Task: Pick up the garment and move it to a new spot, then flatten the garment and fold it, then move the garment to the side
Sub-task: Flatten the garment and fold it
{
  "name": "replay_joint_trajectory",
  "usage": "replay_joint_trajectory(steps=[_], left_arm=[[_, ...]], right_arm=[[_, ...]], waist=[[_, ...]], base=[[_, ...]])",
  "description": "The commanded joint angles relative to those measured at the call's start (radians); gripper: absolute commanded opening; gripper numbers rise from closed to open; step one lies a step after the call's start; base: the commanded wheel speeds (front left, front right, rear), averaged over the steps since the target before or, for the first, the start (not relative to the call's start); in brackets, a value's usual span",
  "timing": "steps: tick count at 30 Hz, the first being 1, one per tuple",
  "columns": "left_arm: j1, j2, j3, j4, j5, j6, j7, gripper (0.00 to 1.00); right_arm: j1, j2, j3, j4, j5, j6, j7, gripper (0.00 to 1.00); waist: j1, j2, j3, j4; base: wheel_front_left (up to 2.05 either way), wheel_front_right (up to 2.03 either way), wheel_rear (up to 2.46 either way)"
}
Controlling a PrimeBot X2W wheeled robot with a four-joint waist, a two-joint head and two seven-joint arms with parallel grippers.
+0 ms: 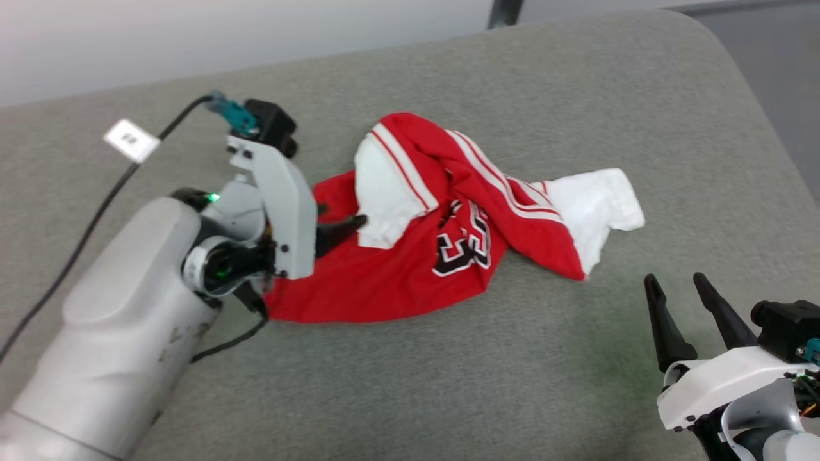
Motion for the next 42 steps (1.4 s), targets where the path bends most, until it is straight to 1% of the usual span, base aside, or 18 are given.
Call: replay_joint_trajectory(steps=[1, 4, 6, 9, 10, 11, 12, 15, 20, 24, 26, 28, 32, 34, 36, 38, 40, 42], left_arm=[[-0.017, -0.014, -0.006, 0.013, -0.041, 0.000, 0.034, 1.00], [-0.032, -0.017, -0.020, 0.018, -0.086, 0.000, 0.082, 1.00], [-0.041, -0.013, -0.030, 0.024, -0.082, 0.000, 0.075, 1.00], [-0.044, -0.022, -0.039, 0.035, -0.091, 0.000, 0.055, 1.00], [-0.042, -0.025, -0.043, 0.041, -0.097, 0.000, 0.053, 0.63], [-0.041, -0.030, -0.047, 0.044, -0.106, 0.000, 0.053, 0.09], [-0.040, -0.034, -0.044, 0.046, -0.118, 0.000, 0.046, 0.00], [-0.039, -0.042, -0.034, 0.053, -0.146, 0.000, 0.024, 0.00], [-0.052, -0.025, -0.013, 0.051, -0.178, 0.000, -0.027, 0.00], [-0.066, 0.036, 0.027, 0.030, -0.220, 0.000, -0.023, 0.00], [-0.075, 0.080, 0.056, 0.024, -0.237, 0.008, -0.010, 0.00], [-0.082, 0.123, 0.079, 0.016, -0.255, 0.027, 0.015, 0.00], [-0.083, 0.221, 0.107, -0.006, -0.276, 0.089, 0.093, 0.00], [-0.071, 0.265, 0.103, -0.022, -0.264, 0.109, 0.124, 0.00], [-0.048, 0.302, 0.087, -0.027, -0.227, 0.124, 0.115, 0.00], [-0.019, 0.320, 0.071, -0.012, -0.188, 0.132, 0.083, 0.00], [0.009, 0.333, 0.050, 0.014, -0.145, 0.126, 0.042, 0.00], [0.025, 0.326, 0.043, 0.036, -0.139, 0.127, 0.030, 0.00]], right_arm=[[-0.010, 0.003, 0.005, 0.006, 0.012, -0.001, -0.010, 1.00], [-0.017, 0.003, 0.013, 0.013, 0.019, -0.001, -0.017, 1.00], [-0.021, 0.003, 0.019, 0.018, 0.020, -0.001, -0.022, 1.00], [-0.023, 0.003, 0.026, 0.027, 0.029, -0.001, -0.032, 1.00], [-0.024, 0.003, 0.026, 0.032, 0.033, -0.001, -0.036, 1.00], [-0.026, 0.003, 0.024, 0.034, 0.033, -0.001, -0.039, 1.00], [-0.027, 0.003, 0.023, 0.037, 0.033, -0.001, -0.040, 1.00], [-0.031, 0.002, 0.010, 0.044, 0.029, -0.001, -0.046, 1.00], [-0.018, 0.002, -0.011, 0.049, 0.025, -0.001, -0.042, 1.00], [0.002, 0.002, -0.020, 0.044, 0.021, -0.001, -0.032, 1.00], [0.007, 0.002, -0.024, 0.041, 0.017, -0.001, -0.025, 1.00], [0.007, 0.002, -0.027, 0.036, 0.015, -0.001, -0.021, 1.00], [0.003, 0.002, -0.022, 0.025, 0.009, -0.001, -0.005, 1.00], [-0.005, 0.002, -0.021, 0.018, 0.007, -0.001, 0.002, 1.00], [-0.011, 0.002, -0.022, 0.010, 0.005, -0.001, 0.006, 1.00], [-0.017, 0.002, -0.021, 0.006, 0.003, -0.001, 0.011, 1.00], [-0.019, 0.002, -0.017, 0.004, 0.005, -0.001, 0.014, 1.00], [-0.019, 0.002, -0.017, 0.002, 0.007, -0.001, 0.018, 1.00]], waist=[[0.0000, 0.0000, 0.014, -0.031], [0.0000, 0.0000, 0.020, -0.040], [0.0000, 0.0000, 0.026, -0.045], [0.0000, 0.0000, 0.033, -0.049], [0.0000, 0.0000, 0.035, -0.048], [0.0000, 0.0000, 0.036, -0.045], [0.0000, 0.0000, 0.038, -0.042], [0.0000, 0.0000, 0.034, -0.026], [0.0000, 0.0000, 0.010, 0.022], [0.0000, 0.0000, -0.011, 0.070], [0.0000, 0.0000, -0.018, 0.092], [0.0000, 0.0000, -0.022, 0.113], [0.0000, 0.0000, -0.021, 0.138], [0.0000, 0.0000, -0.015, 0.143], [0.0000, 0.0000, -0.005, 0.145], [0.0000, 0.0000, 0.005, 0.144], [0.0000, 0.0000, 0.014, 0.141], [0.0000, 0.0000, 0.016, 0.139]], base=[[0.00, 0.00, 0.00], [0.00, 0.00, 0.00], [0.00, 0.00, 0.00], [0.00, 0.00, 0.00], [0.00, 0.00, 0.00], [0.00, 0.00, 0.00], [0.00, 0.00, 0.00], [0.00, 0.00, 0.00], [0.00, 0.00, 0.00], [0.00, 0.00, 0.00], [0.00, 0.00, 0.00], [0.00, 0.00, 0.00], [0.00, 0.00, 0.00], [0.00, 0.00, 0.00], [0.00, 0.00, 0.00], [0.00, 0.00, 0.00], [0.00, 0.00, 0.00], [0.00, 0.00, 0.00]])
